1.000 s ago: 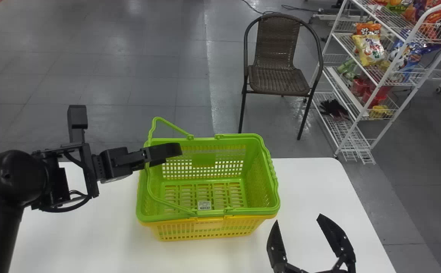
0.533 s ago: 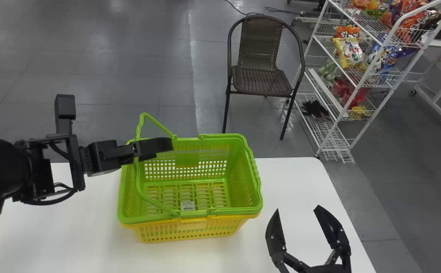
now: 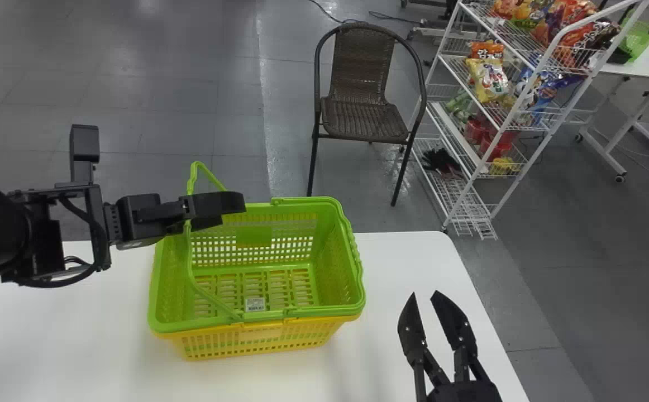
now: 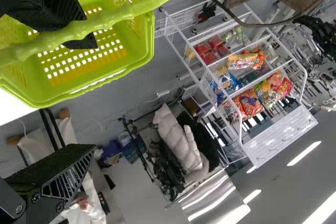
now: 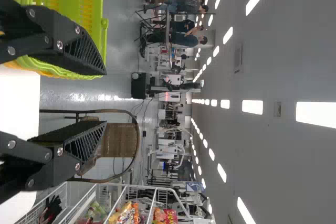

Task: Grasp handle with right gripper to insert into left gripper then lift and swing left to center

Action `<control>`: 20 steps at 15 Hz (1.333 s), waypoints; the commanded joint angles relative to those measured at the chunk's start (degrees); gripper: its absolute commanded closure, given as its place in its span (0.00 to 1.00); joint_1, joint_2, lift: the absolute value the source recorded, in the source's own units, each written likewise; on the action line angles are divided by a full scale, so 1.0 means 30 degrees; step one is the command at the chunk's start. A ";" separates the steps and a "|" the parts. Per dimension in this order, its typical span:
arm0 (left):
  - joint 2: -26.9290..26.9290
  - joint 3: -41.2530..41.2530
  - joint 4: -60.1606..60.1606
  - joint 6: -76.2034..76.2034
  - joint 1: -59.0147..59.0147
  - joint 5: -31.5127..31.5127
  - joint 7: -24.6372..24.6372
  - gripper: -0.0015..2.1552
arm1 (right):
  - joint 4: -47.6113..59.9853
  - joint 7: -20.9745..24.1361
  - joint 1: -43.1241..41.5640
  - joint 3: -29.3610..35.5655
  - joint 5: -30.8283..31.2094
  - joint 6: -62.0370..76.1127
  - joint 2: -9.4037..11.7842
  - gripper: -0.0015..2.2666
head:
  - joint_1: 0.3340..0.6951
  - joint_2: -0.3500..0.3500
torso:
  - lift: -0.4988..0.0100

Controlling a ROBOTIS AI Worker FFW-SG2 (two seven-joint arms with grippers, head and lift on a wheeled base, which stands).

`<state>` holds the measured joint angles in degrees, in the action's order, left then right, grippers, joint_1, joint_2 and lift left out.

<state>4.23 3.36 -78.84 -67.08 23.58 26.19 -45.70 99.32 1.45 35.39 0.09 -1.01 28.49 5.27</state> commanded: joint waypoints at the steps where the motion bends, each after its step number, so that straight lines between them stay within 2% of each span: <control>1: -0.0062 -0.0123 0.0411 0.0048 0.0166 0.0059 0.0000 0.07 | -0.0117 0.0015 -0.0401 0.0467 0.0219 -0.1340 0.0001 0.85 | 1.00 0.18 | 0.98; 5: -0.0150 -0.0241 0.0411 0.0048 0.0225 0.0029 -0.0146 0.07 | -0.0468 -0.0014 -0.1544 0.1082 0.1040 -0.3098 0.0030 0.95 | 1.00 0.14 | 0.98; 14: -0.0326 -0.0358 0.1143 0.0165 0.0840 0.0000 -0.0117 0.07 | -0.3457 0.0015 -0.4972 0.1229 0.2387 -0.4504 0.0645 0.95 | 1.00 0.11 | 0.98; 20: -0.0326 -0.0358 0.1202 0.0106 0.0869 0.0059 -0.0176 0.07 | -0.4980 -0.0014 -0.6788 0.0174 0.3559 -0.5735 0.1231 0.95 | 1.00 0.12 | 0.98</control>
<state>3.25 2.28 -75.24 -66.68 26.27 26.32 -46.21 85.32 1.41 16.36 1.54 8.75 12.38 8.45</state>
